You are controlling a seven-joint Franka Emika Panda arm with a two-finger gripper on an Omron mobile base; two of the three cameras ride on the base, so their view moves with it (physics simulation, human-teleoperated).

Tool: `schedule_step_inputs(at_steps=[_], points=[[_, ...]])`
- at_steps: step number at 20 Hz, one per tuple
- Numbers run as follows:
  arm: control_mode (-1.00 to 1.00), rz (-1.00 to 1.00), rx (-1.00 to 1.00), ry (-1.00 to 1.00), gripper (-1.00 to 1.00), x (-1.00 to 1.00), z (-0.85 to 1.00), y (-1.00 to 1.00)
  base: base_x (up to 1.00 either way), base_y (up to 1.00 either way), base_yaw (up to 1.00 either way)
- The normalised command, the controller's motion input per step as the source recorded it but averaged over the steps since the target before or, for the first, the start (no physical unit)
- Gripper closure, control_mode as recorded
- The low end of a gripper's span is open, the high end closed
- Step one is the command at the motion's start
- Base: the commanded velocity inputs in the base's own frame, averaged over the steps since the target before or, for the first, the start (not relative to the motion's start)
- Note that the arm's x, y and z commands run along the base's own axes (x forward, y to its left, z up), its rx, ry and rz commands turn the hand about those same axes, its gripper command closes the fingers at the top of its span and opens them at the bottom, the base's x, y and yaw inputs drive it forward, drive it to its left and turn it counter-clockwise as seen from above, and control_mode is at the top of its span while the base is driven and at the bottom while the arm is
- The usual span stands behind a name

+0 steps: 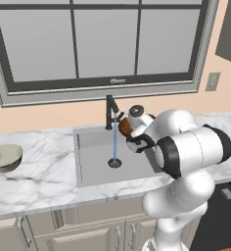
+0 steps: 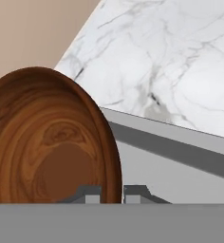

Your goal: Rinse each bowl for a few seconds and place them down in the sink or on the counter.

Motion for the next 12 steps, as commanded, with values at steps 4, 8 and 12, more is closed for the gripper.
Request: schedule_step_inputs(at_steps=[4, 8, 12], points=[[-1.00, -0.08, 0.00, 0.00, 1.00, -0.01, 0.08, -0.51, 0.00, 0.00, 0.00], [-1.00, -0.09, 0.00, 0.02, 1.00, 0.00, 0.16, -0.56, 0.00, 0.00, 0.00], [-1.00, -0.05, 0.06, 0.03, 1.00, 0.02, 0.13, -0.59, 0.00, 0.00, 0.00]])
